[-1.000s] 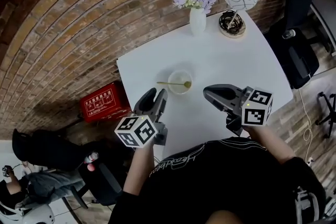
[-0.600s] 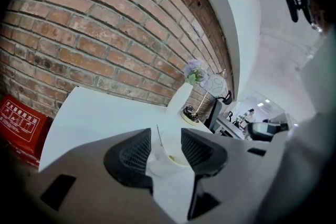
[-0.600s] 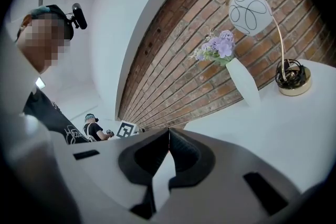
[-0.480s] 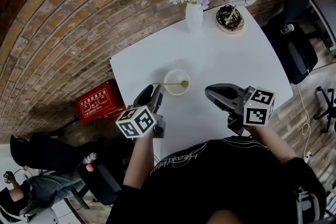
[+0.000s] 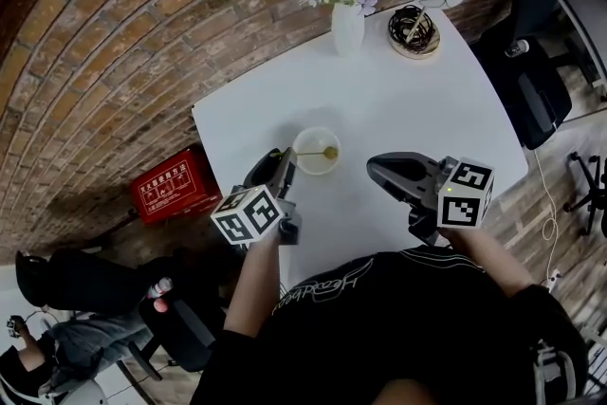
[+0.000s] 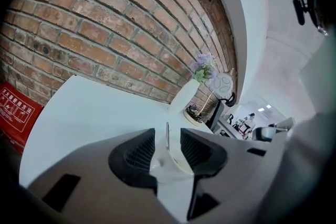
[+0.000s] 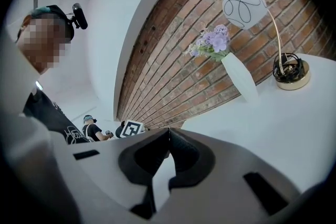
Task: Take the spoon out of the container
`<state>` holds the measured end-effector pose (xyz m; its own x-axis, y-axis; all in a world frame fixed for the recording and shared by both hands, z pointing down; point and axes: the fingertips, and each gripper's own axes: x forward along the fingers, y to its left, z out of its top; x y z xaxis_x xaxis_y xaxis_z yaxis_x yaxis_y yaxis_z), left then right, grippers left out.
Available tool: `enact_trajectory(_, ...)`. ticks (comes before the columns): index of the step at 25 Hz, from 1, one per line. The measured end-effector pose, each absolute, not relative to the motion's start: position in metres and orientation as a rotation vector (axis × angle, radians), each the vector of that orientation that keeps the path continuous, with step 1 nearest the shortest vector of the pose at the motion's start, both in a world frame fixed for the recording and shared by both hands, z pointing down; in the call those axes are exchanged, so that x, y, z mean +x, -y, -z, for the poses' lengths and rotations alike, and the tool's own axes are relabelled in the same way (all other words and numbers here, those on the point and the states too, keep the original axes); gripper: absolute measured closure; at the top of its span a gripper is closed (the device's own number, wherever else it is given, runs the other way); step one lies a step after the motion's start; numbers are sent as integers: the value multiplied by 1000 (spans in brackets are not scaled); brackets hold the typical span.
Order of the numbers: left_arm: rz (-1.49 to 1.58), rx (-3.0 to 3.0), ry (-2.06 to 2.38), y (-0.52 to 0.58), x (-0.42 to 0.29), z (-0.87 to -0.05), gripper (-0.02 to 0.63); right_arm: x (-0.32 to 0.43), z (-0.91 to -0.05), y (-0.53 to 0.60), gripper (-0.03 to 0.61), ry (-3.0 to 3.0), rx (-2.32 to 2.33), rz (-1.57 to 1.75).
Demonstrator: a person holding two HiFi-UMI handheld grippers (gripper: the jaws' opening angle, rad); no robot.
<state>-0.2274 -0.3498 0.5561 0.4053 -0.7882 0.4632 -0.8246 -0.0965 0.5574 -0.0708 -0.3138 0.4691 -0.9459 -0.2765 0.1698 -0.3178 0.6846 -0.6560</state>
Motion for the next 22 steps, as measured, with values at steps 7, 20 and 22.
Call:
enact_trajectory(7,-71,1890,1373,354,-223,-558,527,-70,-470,316,581,2831,501,-1116)
enact_trajectory(20,-46,1858,1393,355,-222,-559,606,-67,-478,314,581,2816,516,-1141)
enact_trajectory(22,-38,1858,1391,355,-221,-556,607,-67,-477,314,581,2815,517,-1144)
